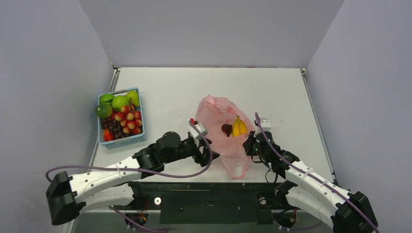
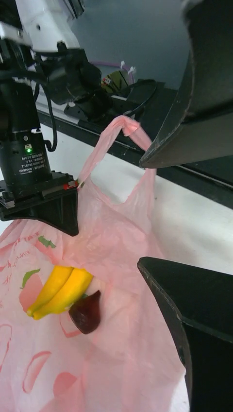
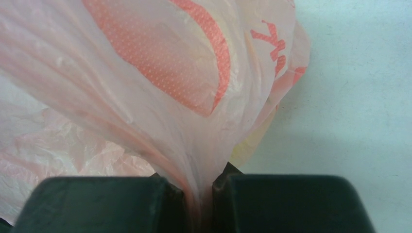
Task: Take the fake fruits out of the plastic bag
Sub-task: Take out the fake fruit from the plastic bag.
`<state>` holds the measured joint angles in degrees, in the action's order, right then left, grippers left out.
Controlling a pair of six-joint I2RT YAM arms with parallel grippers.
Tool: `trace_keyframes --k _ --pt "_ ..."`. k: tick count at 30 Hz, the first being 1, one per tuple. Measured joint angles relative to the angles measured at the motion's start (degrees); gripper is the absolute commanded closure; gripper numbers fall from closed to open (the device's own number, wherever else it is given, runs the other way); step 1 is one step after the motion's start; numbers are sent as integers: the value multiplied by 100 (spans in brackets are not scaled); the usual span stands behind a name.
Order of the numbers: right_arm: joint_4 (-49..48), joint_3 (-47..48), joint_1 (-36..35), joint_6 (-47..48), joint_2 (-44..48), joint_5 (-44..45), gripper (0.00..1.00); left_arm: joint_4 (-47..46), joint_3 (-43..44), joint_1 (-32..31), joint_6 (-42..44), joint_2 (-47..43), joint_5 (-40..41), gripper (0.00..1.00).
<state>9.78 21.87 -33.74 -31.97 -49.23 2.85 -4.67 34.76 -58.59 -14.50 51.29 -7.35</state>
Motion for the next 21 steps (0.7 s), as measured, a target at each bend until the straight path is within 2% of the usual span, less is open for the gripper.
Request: trace_keyframes --k 3,7,11,16,21 --pt "0 -4 0 -2 0 11 100 -380 437 -361 22 1051 413 40" --pt "2 -4 2 -2 9 17 100 -903 1086 -822 -55 2559 1357 41" --pt "0 -4 4 -2 13 17 100 -820 1956 -962 -323 3829 2280 42" --pt "7 -46 15 -4 125 17 100 -540 2822 -903 -693 4710 3180 47" --pt "0 -76 35 -2 212 15 100 -461 2979 -704 -1056 4933 3587 49"
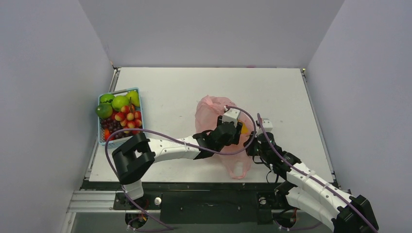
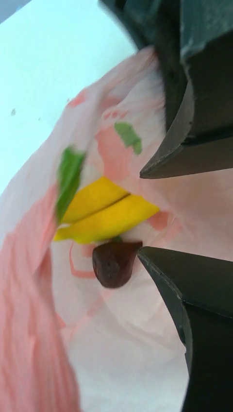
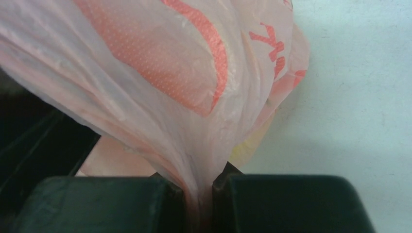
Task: Take the fake fruits out of the plastic bag
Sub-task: Take out the fake fruit from the plastic bag.
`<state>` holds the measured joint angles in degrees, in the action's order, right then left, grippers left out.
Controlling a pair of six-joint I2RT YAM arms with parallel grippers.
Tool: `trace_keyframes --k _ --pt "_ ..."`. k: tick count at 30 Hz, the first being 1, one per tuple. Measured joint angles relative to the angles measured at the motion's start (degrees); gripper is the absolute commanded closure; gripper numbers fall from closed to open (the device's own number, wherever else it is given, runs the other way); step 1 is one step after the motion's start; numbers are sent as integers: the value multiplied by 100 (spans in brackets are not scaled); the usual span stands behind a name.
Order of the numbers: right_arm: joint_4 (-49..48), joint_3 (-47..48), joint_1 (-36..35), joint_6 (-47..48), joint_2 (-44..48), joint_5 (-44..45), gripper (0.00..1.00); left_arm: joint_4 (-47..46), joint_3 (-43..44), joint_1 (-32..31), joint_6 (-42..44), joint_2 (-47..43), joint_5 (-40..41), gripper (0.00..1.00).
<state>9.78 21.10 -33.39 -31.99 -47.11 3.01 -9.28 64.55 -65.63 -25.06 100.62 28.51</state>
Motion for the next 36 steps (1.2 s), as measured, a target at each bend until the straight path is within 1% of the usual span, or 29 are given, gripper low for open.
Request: trace_keyframes --k 4,11,19,23,26,30,31,36 --pt "-4 -2 -2 0 0 0 100 42 0 308 -236 164 0 40" --pt "-15 -2 0 0 -2 -2 100 76 127 804 -452 739 -317 31" --pt "-28 -2 0 0 -232 -2 100 90 529 831 -407 1259 -619 25" --pt "-26 -2 0 0 -282 -2 100 -61 597 833 -374 1432 -662 25" --pt "-31 0 0 2 -310 -9 100 -190 660 837 -326 1626 -640 28" --pt "-26 0 0 2 -374 -9 100 -374 826 837 -271 1978 -562 41" --pt "-26 0 0 2 -376 -7 100 -428 833 837 -221 2033 -514 43" --pt "-26 0 0 2 -376 -4 100 -538 846 837 -57 2057 -470 58"
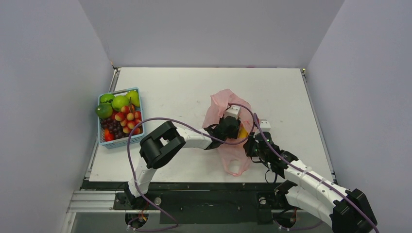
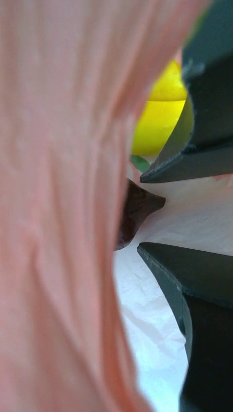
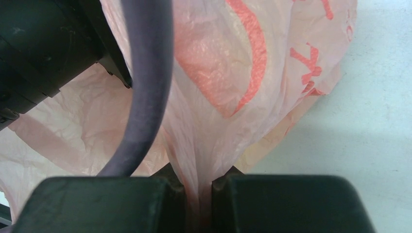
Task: Take the fake fruits out of the plastic bag
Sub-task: Take out the fake fruit from the plastic bag.
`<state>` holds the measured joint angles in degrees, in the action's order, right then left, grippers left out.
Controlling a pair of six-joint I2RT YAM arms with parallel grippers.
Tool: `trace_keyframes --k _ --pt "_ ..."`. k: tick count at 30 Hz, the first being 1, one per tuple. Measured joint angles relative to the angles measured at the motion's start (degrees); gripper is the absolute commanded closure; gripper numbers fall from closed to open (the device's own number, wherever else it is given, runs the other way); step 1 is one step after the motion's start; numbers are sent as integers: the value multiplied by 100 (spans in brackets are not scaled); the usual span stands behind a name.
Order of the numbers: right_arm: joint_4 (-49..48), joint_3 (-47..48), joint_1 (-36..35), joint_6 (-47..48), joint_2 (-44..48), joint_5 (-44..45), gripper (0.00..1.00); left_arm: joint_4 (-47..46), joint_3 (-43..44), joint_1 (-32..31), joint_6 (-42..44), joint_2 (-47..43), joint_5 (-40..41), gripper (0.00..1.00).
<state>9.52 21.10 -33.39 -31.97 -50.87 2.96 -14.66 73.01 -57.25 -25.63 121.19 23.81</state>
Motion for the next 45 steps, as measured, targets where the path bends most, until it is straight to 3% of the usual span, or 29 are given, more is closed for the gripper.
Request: trace_keyframes --k 4,7,9,15,19,26,37,39,45 --pt "-2 0 4 0 0 2 100 -197 -2 4 127 -4 -52 67" --pt "0 0 4 -2 2 4 100 -297 -39 4 205 -50 -181 67" --pt "-2 0 4 -2 4 7 100 -352 -116 4 236 -125 -243 62" --pt "-2 0 4 -2 4 4 100 -409 -271 13 275 -439 -330 36" --pt "-2 0 4 -2 7 4 100 -566 -271 46 221 -470 -337 31" --pt "-7 0 4 0 42 2 100 -614 -111 164 192 -323 -278 31" --pt "-7 0 4 0 52 0 100 -404 328 199 138 170 -284 43" --pt "-7 0 4 0 66 0 100 -293 376 203 116 173 -284 50" --pt "-7 0 4 0 101 0 100 -138 503 273 168 173 -442 89"
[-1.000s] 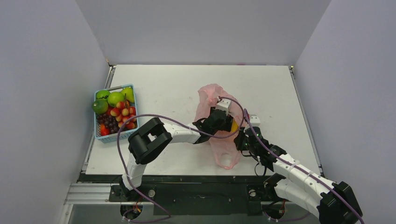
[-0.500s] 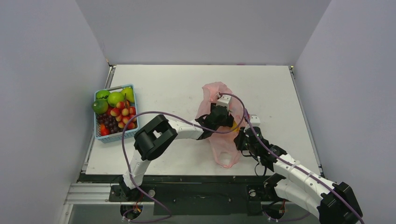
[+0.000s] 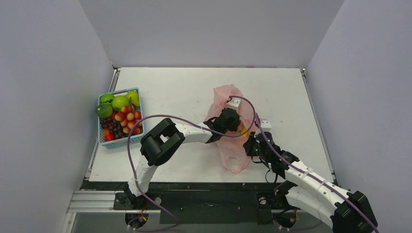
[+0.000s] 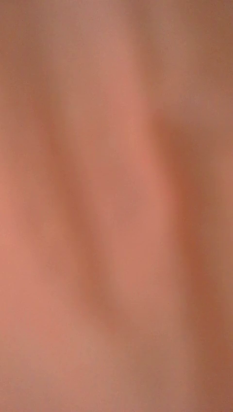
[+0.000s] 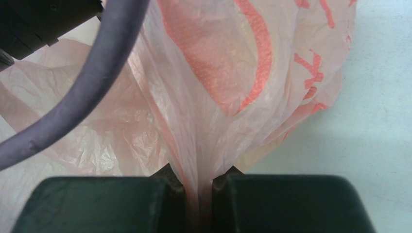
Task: Take the fake fruits out of the plastic bag
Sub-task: Take out the fake fruit from the plastic bag.
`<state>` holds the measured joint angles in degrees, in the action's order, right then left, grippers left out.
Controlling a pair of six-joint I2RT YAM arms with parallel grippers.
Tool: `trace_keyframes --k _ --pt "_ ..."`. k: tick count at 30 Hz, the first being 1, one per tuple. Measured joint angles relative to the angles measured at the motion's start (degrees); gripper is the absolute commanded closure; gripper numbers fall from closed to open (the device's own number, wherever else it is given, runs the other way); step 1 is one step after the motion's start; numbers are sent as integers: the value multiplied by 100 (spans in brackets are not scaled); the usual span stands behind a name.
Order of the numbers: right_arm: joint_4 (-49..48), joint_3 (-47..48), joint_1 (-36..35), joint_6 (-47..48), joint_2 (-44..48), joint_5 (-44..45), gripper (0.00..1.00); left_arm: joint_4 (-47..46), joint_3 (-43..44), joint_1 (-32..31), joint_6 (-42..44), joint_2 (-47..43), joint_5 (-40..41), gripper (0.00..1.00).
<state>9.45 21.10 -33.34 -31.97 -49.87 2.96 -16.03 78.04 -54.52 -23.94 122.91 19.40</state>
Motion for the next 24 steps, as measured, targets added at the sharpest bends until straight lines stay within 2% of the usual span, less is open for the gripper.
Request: trace_keyframes --k 4,16,24 --pt "0 0 0 -2 83 4 100 190 55 26 22 -37 -236 97" --pt "2 -2 0 -17 208 63 100 -11 -1064 153 -258 -1576 -1755 100" --pt "2 -2 0 -22 264 131 100 -203 -1541 376 -623 -1926 -3554 100"
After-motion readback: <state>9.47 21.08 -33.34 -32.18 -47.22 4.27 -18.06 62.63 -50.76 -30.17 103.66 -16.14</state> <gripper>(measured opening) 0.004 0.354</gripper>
